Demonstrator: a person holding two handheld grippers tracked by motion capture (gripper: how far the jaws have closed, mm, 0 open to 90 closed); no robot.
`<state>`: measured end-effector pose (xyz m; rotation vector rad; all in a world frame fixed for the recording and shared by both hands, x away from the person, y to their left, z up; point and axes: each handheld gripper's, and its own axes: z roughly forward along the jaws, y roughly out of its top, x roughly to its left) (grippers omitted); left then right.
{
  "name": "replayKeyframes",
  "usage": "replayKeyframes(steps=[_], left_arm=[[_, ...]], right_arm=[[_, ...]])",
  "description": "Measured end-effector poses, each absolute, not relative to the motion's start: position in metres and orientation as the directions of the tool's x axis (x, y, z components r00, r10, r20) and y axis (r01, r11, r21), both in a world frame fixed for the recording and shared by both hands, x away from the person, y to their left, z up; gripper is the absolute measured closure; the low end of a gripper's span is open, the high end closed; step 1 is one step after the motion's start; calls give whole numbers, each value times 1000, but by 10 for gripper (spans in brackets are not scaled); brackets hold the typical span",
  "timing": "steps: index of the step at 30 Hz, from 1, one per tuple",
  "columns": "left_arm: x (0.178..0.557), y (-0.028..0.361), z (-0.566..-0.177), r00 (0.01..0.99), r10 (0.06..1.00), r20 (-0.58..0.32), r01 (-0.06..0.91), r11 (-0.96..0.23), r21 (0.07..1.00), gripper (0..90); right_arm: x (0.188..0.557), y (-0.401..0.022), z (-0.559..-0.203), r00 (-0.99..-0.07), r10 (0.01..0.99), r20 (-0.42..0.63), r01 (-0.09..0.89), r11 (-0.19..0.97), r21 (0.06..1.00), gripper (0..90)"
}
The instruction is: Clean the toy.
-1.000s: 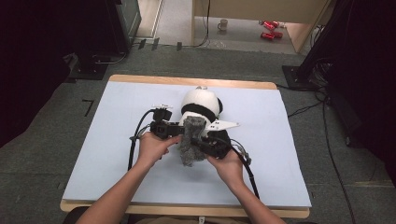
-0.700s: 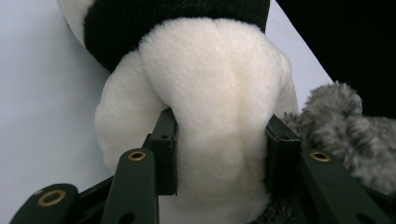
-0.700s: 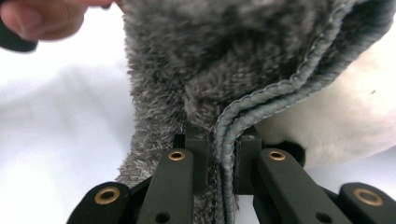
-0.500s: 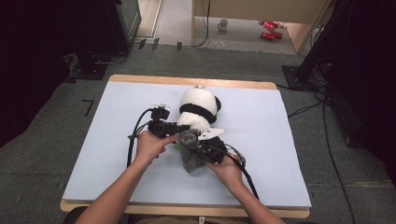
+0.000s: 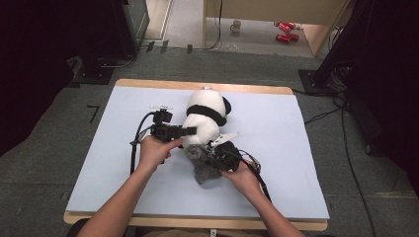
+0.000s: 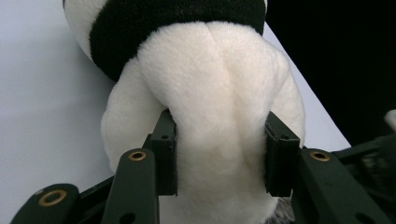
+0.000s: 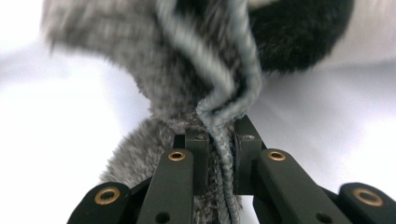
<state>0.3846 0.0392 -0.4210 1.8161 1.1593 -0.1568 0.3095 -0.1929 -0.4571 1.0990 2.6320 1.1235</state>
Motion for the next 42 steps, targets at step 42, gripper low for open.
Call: replayKeyframes(steps=[42], left_arm=[[383, 47, -412, 551, 608, -572, 775, -118, 621, 575]], right_arm=[[316, -199, -475, -675, 722, 154, 616, 436, 656, 814]])
